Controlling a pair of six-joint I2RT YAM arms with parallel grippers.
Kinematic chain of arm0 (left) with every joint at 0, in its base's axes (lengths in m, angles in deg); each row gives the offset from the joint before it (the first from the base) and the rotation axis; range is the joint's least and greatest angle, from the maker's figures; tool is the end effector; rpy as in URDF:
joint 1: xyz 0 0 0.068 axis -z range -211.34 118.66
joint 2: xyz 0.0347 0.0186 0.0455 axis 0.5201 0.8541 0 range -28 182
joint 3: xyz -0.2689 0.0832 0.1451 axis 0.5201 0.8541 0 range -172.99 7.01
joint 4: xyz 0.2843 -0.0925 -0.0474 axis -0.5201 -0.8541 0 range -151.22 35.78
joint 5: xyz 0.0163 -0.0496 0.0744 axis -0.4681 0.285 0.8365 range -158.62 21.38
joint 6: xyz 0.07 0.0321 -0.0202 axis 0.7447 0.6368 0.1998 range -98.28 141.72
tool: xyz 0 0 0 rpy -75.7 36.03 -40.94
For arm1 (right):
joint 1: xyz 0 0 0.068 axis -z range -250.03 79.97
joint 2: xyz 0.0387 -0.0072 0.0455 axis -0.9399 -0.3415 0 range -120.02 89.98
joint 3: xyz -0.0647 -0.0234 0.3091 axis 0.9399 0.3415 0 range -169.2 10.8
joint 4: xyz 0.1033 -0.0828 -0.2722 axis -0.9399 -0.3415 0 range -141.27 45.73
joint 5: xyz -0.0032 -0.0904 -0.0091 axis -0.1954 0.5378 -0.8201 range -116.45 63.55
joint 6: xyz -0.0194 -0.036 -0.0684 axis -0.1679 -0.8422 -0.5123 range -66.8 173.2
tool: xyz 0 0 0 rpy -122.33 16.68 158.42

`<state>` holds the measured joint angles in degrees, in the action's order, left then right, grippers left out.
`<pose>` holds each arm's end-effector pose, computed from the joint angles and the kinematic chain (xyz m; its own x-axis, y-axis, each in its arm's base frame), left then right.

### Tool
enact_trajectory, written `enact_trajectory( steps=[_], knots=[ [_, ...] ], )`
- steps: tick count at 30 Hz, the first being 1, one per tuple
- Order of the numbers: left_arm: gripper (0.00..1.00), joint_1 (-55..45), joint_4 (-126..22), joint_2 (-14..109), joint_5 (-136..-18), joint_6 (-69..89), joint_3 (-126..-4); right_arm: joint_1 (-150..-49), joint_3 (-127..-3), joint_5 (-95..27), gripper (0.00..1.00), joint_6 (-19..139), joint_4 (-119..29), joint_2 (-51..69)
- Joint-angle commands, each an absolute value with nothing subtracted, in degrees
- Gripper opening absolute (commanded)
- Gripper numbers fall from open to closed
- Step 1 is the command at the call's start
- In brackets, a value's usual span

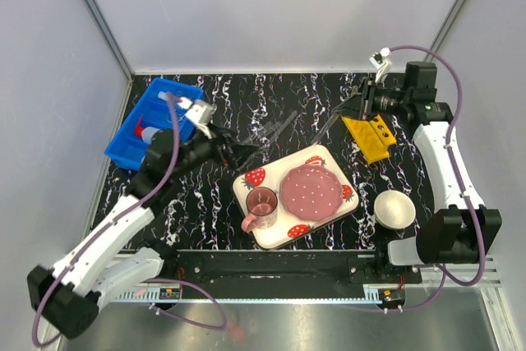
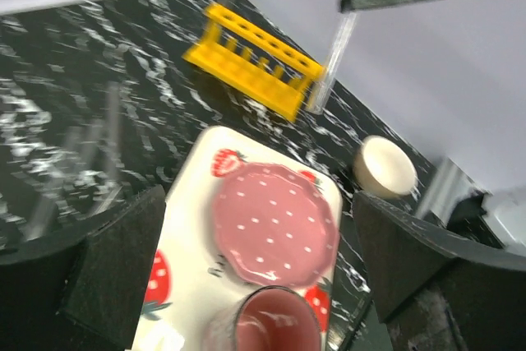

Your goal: Organize the chemistry lab equipment

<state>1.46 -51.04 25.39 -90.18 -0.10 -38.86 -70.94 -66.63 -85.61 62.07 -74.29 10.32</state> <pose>0.2108 -0.1656 0.3728 -0.3608 -0.1787 -0.9154 0.7300 0.5568 -0.3964 0.3465 0.0645 0.4081 -0.6403 0.0687 -0.7651 -0.6432 0.4965 0.5829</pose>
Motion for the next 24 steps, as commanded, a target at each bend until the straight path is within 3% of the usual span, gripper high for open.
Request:
enact_trajectory(
  steps=[1,10,24],
  knots=[
    [0.99,-5.2,-57.5,17.9,-85.2,0.7,-35.4,-67.9,-71.4,-72.1,0.24,50.3,-78.9,11.8],
    [0.99,-9.5,-72.4,6.7,-80.8,1.1,-29.8,-67.1,-71.3,-52.7,0.26,40.7,-70.6,5.5],
    [0.99,-9.6,-75.5,2.4,-75.6,-0.9,-26.4,-66.4,-76.8,-45.3,0.27,37.6,-62.3,-7.6]
  ],
)
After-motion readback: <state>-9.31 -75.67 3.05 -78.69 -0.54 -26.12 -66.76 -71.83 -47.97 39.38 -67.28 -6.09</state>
